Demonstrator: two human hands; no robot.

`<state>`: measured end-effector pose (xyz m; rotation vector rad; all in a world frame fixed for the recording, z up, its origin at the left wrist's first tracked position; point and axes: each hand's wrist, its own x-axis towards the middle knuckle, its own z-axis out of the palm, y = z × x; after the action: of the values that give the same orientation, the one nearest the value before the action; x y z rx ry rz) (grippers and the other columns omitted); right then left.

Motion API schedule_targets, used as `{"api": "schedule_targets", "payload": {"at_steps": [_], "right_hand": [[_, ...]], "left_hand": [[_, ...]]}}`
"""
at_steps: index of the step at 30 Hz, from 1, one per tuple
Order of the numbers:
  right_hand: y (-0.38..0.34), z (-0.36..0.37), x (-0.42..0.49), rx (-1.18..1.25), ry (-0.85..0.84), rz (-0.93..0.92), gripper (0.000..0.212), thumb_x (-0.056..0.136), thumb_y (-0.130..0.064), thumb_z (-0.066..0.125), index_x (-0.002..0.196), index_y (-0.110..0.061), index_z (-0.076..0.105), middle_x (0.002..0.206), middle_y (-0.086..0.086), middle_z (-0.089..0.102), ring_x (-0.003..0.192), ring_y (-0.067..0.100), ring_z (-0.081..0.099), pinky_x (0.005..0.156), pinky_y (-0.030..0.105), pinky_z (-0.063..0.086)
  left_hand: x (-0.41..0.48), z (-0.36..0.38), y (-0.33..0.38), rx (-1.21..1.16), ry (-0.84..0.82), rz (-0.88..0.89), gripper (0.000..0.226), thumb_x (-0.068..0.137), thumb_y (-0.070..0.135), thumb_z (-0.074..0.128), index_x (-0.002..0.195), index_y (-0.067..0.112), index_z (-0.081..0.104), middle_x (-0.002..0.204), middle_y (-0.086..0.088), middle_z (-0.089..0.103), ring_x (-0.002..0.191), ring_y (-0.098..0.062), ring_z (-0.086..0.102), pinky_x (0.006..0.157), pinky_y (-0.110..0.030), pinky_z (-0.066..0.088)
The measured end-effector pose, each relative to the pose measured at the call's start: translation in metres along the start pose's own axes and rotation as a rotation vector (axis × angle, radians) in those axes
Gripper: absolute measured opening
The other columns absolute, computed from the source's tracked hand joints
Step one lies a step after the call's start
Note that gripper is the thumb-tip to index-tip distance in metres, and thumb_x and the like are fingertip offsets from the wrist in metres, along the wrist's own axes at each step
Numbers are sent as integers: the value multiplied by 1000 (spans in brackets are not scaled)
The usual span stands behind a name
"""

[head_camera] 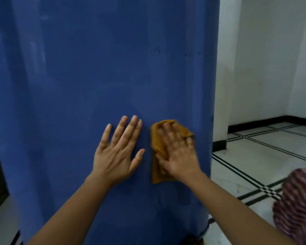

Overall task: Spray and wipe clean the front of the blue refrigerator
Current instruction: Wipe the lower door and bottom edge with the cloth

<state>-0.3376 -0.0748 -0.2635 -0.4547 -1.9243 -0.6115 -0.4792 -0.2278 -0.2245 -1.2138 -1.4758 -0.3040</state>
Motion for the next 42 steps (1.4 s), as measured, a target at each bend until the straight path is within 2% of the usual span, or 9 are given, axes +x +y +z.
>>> {"api": "schedule_targets", "payload": {"at_steps": [4,9,14,19,25,28,32,38,42], "right_hand": [[14,-5,6,162,63,676,71,94,-50,19,145,-10,-9,153,6,-1,142,23,3,114,49,11],[-5,8,-56,116,-44,425,67,96,-53,8,145,-14,-14,155,1,-14,142,17,-11,113,37,0],[18,5,-29,367,32,823,75,92,-51,18,145,-1,2,154,16,3,143,23,0,116,42,6],[5,4,-49,531,68,920,75,93,-47,28,145,-1,0,155,15,0,143,19,-4,116,32,-3],[-12,-15,-98,761,86,956,53,96,-19,46,142,-2,27,151,14,23,139,17,20,113,21,17],[-19,-27,-97,712,177,952,27,92,-9,54,115,5,58,119,15,44,109,15,47,95,11,36],[-39,-46,-76,748,9,1045,22,92,-13,54,107,2,61,100,2,44,89,14,48,77,5,34],[-64,-71,-39,963,-118,1221,5,89,-12,57,86,-12,61,81,1,61,81,16,55,71,23,44],[-85,-89,-16,1234,-409,1219,15,87,-10,61,74,-18,59,73,-1,59,71,12,54,66,26,44]], "left_hand": [[4,1,13,25,-5,-42,62,97,46,17,148,11,16,157,0,-1,144,-18,6,114,-39,2],[-9,10,65,-21,-47,78,61,96,45,20,146,11,26,154,-3,21,141,-19,18,113,-40,7],[-10,22,90,-14,-65,73,61,96,46,23,146,11,25,152,-4,23,141,-17,17,113,-39,7],[-18,24,96,-19,-103,22,62,96,46,22,147,11,18,153,-3,16,143,-14,5,114,-39,2],[-63,12,108,-96,-189,-28,61,97,44,21,147,10,19,154,-2,16,143,-14,4,113,-40,4],[-76,2,108,-147,-241,-51,59,95,42,24,145,9,25,152,-3,20,141,-15,12,113,-40,10],[-78,-14,108,-243,-326,-169,59,93,39,29,143,8,31,151,-6,28,139,-19,17,110,-39,16],[-70,-47,85,-491,-507,-276,65,91,44,14,147,13,14,156,-2,13,143,-17,7,112,-39,20],[-67,-66,70,-687,-413,-451,57,97,30,37,148,15,14,155,-4,16,142,-18,15,108,-34,24]]}}
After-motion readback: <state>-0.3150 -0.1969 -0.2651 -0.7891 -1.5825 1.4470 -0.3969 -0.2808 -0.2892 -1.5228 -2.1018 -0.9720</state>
